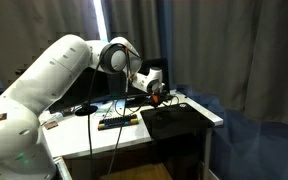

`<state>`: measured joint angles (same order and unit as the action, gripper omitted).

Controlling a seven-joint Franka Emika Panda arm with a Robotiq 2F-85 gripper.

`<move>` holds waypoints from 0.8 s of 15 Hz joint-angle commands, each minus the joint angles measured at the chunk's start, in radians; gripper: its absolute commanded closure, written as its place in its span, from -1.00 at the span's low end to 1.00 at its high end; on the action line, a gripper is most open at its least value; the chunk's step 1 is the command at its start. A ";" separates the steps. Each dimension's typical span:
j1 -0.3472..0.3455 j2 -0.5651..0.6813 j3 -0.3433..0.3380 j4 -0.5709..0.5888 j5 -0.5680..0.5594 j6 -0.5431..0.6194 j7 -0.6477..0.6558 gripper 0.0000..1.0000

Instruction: Move the black mouse backwards

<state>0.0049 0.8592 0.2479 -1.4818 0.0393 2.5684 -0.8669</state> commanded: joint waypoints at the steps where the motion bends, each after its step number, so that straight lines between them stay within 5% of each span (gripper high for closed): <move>1: 0.005 0.044 0.005 0.038 -0.016 0.065 0.020 1.00; 12: 0.008 0.101 0.004 0.084 -0.030 0.115 0.028 1.00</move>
<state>0.0061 0.9313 0.2505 -1.4365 0.0393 2.6795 -0.8669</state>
